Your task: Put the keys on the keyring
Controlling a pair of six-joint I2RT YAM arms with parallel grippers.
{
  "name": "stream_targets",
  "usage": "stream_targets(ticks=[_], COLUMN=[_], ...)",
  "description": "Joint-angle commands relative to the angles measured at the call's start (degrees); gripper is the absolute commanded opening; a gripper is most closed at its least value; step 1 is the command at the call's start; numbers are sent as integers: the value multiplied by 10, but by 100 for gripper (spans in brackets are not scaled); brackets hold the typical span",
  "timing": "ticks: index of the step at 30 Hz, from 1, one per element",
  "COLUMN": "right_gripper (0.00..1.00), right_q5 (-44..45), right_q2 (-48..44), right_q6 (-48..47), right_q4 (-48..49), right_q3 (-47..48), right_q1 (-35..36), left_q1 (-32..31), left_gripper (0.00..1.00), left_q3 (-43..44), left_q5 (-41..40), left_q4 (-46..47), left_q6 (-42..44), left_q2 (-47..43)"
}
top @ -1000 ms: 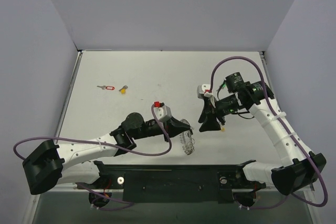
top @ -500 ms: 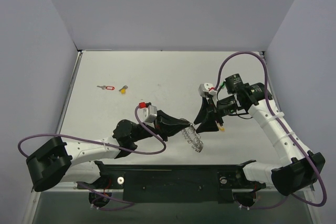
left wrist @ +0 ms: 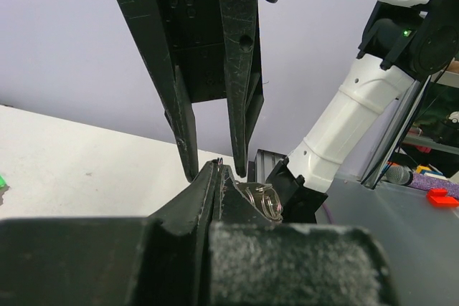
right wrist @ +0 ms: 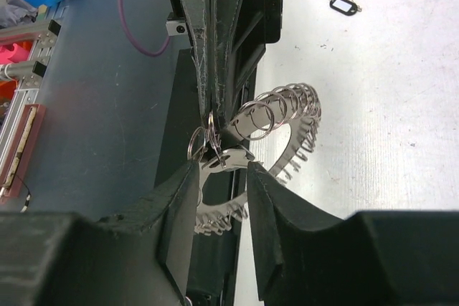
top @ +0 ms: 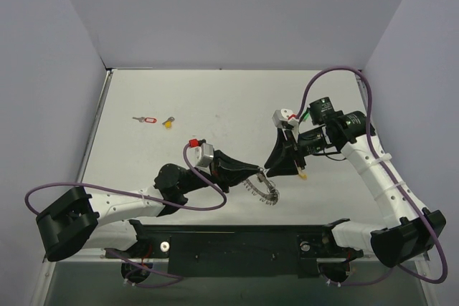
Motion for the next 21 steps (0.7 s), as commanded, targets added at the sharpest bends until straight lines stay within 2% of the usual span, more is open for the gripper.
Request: stream_targets(ticks=[1,13,21], right_gripper=[28,0,0], right_q5=[-34,-23,-3], right_q2=[7,8,7], right_q6=[-3,-5,14], right_q4=[-11,-12,7], right_q3=[20,18,6], right_q1=[-4,1,21], left_q1=[-4,-4,-9], left_gripper=[0,0,0], left_q3=[10,11,9], left_q5=[-3,-14,-36], left_q4=[45,44,76], left_q6=[-9,-12,-9], left_q2=[-4,-2,5])
